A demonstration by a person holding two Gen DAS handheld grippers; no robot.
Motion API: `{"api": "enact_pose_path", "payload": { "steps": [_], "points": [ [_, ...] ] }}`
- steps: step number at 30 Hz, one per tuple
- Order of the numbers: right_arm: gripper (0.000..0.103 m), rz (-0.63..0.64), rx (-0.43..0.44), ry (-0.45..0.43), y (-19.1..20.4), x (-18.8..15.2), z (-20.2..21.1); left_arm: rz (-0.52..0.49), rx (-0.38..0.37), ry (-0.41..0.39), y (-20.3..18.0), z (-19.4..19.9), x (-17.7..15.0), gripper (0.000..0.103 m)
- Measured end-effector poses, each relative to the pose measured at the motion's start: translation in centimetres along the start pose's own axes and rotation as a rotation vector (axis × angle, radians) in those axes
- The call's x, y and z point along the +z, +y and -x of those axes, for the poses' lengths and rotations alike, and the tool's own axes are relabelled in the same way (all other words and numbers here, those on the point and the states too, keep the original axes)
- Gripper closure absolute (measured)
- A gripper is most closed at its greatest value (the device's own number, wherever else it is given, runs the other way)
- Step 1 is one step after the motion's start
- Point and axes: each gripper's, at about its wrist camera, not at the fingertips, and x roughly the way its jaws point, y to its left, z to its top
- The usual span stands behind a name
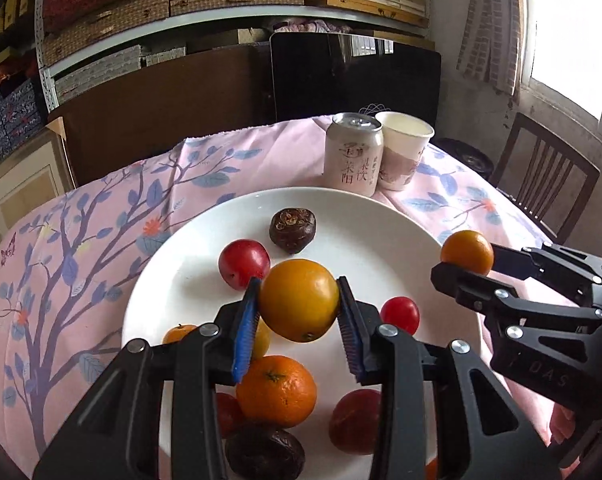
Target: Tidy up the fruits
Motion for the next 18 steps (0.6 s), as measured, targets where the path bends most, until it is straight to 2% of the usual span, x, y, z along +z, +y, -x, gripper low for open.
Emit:
{"api": "enact_pose_path", "payload": {
  "steps": [2,3,4,5,6,7,8,12,15,18],
  "points": [
    [0.058,0.000,0.044,0.002,-0.2,0.0,-0.5,-0.023,0.025,0.008,-0.1,-0.5,-0.3,0.065],
    [0.057,-0.007,0.060,-0.002,-0.3,0.2,-0.8,-0.015,0.045,0.009,0.0,-0.6,-0.3,0.042],
    [0.042,-0.012,0.074,-0.004,-0.5,0.2,-0.8,0.005,0.060,0.003,0.3,-0.5,-0.3,0.025],
    [0.035,-0.014,0.083,-0.003,-0.8,0.2,-0.8,0.055,0.115,-0.025,1.0,0.0,-0.3,0.006],
    [0.019,-0.024,0.086,-0.012,-1.2,0.3,-0.5,0.086,0.119,-0.054,1.5,0.5,-0.4,0.005],
    [0.015,-0.034,0.087,-0.028,-1.6,0.3,-0.2,0.113,0.096,-0.078,2.0,1.3,-0.4,0.005],
    [0.015,-0.042,0.090,-0.047,-1.9,0.4,0.4,0.135,0.058,-0.088,2.7,2.0,-0.4,0.005],
    [0.007,-0.055,0.089,-0.078,-2.6,0.2,3.3,0.161,0.002,-0.051,4.0,4.5,-1.6,0.005],
    [0.006,0.006,0.084,-0.058,-1.9,-1.6,5.3,0.086,-0.028,-0.014,3.8,7.1,-4.9,0.005],
    [0.005,0.115,0.056,-0.003,-0.3,-4.5,6.2,-0.070,-0.001,0.034,2.5,9.7,-9.3,0.005]
  ]
}}
